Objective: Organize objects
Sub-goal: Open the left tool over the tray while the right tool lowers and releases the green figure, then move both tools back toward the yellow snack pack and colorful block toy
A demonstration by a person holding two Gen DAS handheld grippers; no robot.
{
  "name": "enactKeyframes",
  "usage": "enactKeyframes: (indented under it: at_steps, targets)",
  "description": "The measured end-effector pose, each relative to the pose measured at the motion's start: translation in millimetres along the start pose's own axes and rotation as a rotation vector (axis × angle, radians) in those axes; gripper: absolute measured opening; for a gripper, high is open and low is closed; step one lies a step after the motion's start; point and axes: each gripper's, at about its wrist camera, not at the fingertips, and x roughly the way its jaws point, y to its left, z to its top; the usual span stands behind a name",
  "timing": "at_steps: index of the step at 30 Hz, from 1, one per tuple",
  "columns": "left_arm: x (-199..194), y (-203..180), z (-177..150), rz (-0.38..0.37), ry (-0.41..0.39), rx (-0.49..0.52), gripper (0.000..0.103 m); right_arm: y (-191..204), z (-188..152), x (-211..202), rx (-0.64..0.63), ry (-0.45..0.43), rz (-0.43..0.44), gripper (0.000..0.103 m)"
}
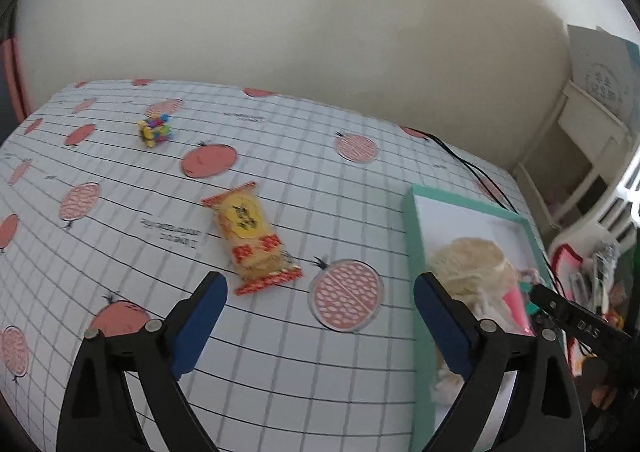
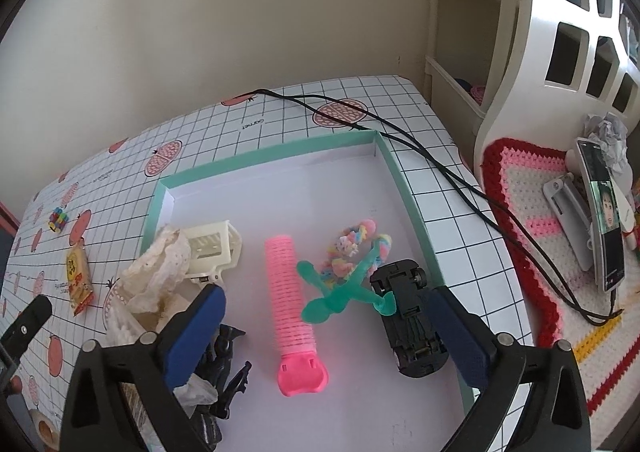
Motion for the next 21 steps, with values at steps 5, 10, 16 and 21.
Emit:
enactKeyframes:
  at_steps: [5,10,16,21]
  targets:
    - [-4,6,2,0.044,-0.054,0.006,0.103,2,1,-1,0.002,-0.005,0.004,0.103]
    - [-4,9,4,0.042,-0.064,0.006,0.103,9,2,-1,-0.007,-0.009,0.008,0.103]
    - [-9,18,11,0.030,-0.077,-0.026,0.103,20,7,-13,-0.009,-0.036,0.026,0.103]
    - [-20,54,23,0.033,-0.119,-0.142,0.103,41,19,-43,-0.029,-0.128,0.076,0.103]
